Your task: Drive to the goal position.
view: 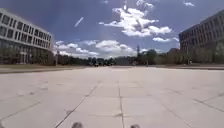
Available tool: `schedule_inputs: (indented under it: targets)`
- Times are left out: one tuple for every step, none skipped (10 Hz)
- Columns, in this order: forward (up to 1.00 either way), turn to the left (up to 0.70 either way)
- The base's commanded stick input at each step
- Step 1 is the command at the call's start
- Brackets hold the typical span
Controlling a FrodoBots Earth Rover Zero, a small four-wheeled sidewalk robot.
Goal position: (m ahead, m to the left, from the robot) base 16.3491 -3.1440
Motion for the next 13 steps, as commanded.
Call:
schedule_inputs:
  targets:
    - [0.70, 0.00]
    - [0.70, 0.00]
    - [0.70, 0.00]
    - [0.70, 0.00]
    - [0.70, 0.00]
    - [0.70, 0.00]
    - [0.70, 0.00]
    - [0.70, 0.00]
    - [0.70, 0.00]
    - [0.70, 0.00]
    - [0.70, 0.00]
    - [0.70, 0.00]
    - [0.70, 0.00]
